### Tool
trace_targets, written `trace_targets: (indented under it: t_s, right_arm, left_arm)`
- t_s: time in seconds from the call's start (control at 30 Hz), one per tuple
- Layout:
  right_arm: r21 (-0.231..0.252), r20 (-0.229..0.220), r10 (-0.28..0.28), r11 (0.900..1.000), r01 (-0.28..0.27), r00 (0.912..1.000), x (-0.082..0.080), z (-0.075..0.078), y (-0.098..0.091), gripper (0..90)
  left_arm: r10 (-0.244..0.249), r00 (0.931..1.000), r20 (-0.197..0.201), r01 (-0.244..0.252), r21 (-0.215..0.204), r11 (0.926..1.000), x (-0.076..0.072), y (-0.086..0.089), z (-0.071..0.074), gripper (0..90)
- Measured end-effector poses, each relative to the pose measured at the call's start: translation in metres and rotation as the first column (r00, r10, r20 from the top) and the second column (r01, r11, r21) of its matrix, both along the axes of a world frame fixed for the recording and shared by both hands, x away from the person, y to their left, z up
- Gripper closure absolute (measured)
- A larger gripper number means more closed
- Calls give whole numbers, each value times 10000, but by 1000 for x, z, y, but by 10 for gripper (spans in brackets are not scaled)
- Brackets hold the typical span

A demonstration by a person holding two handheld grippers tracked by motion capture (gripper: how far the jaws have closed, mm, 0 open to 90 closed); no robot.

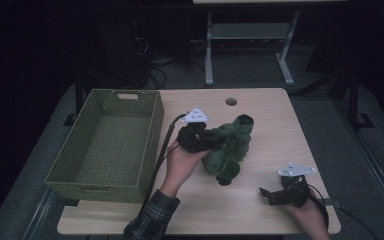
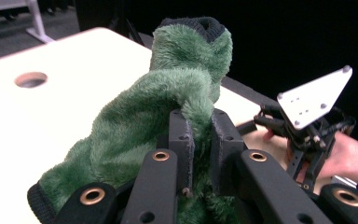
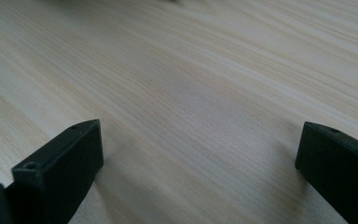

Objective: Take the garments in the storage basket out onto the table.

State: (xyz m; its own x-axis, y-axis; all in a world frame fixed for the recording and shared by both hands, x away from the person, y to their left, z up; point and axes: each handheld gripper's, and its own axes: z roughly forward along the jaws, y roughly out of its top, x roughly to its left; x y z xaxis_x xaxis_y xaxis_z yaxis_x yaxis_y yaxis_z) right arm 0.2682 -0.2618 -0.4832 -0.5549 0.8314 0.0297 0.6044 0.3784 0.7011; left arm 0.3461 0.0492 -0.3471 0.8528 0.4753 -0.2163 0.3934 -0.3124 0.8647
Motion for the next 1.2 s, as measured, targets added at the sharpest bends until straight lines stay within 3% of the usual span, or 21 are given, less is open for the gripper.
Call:
trace_targets:
  t_s: [0.23, 0.43, 0.57, 0.8, 0.97, 1.2]
  right_arm:
    - [-15, 27, 24, 10000, -24, 10000, 0, 0, 0, 4]
    - [-13, -5, 15, 10000, -15, 10000, 0, 0, 0, 4]
    - [-14, 6, 21, 10000, -21, 10000, 0, 0, 0, 4]
    - [-8, 8, 17, 10000, -17, 10000, 0, 0, 0, 4]
    - [-13, 2, 19, 10000, -19, 10000, 0, 0, 0, 4]
    - [-14, 15, 27, 10000, -27, 10000, 0, 0, 0, 4]
  left_arm:
    - [-55, 9985, -553, 66, 188, 9998, 0, -19, -35, 807]
    - [-7, 9941, -1086, 110, 945, 9955, 5, -29, -71, 806]
    - [30, 9904, -1379, 127, 1124, 9936, 7, -34, -91, 806]
    - [-144, 9869, -1609, 450, 1877, 9812, 11, -48, -118, 807]
    - [-264, 9869, -1594, 550, 1780, 9825, 11, -49, -115, 759]
    - [-423, 9919, -1197, 586, 1361, 9890, 7, -34, -92, 525]
